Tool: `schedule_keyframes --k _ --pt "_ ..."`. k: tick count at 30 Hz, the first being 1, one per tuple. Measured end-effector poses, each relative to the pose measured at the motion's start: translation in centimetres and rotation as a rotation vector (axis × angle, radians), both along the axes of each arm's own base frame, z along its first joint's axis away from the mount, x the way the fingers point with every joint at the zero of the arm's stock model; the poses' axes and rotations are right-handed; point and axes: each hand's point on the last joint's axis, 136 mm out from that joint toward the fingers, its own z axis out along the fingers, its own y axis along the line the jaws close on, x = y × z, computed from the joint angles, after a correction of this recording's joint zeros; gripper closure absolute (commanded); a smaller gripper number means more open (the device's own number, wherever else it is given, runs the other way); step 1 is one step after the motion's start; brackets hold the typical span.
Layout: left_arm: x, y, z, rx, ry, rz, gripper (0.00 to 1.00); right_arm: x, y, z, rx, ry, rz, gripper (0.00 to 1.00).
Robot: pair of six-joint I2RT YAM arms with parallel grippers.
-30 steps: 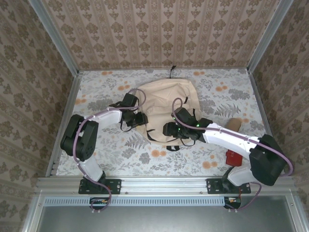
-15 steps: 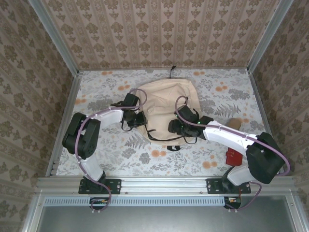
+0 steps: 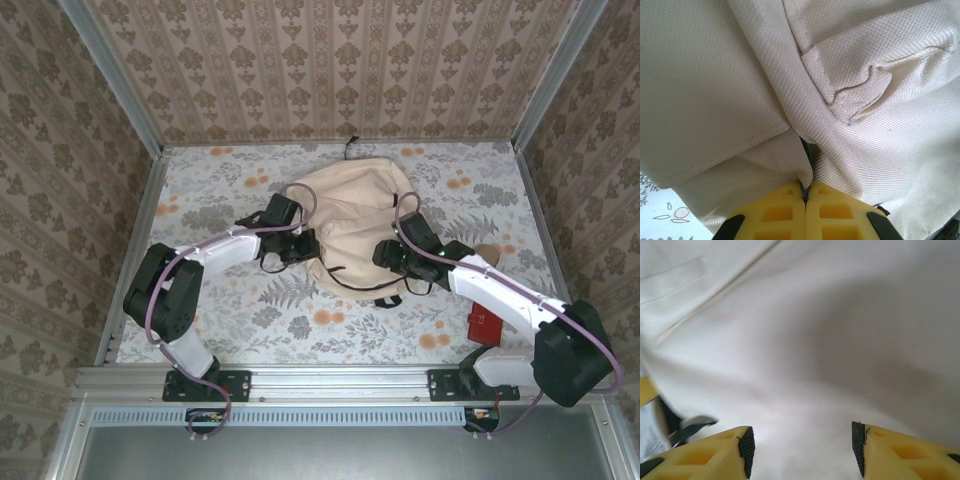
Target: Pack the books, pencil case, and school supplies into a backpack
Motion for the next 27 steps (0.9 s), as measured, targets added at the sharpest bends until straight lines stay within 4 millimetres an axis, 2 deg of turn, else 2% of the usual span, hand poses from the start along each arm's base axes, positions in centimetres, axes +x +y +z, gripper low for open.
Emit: schedule_keyframes --k 3,7,13,19,25,27 --pt "0.0 -0.2 0.0 -0.008 -0.001 0.0 0.98 -0.9 2.1 0.2 0.05 0.016 0.084 0.43" --pt "-0.1 -0.4 0.0 -0.016 -0.001 0.004 0.98 -1.8 5.1 -0.7 0.137 0.076 0.162 0.44" --pt "-0.2 -0.8 0.2 -0.031 -0.001 -0.003 0.98 -1.1 7.9 -1.9 0.284 0.156 0.129 0.47" --pt "-0.2 -1.0 0.3 -0.038 -0.002 -0.004 0.98 -0.6 9.7 -2.8 0.373 0.216 0.053 0.52" --pt "-0.2 -1.0 0.2 -0.044 -0.002 -0.002 0.98 -0.2 10.2 -2.5 0.426 0.228 -0.009 0.53" --pt "-0.2 -1.0 0.2 -0.045 -0.003 -0.002 0.98 0.0 10.2 -2.5 0.432 0.226 -0.025 0.57"
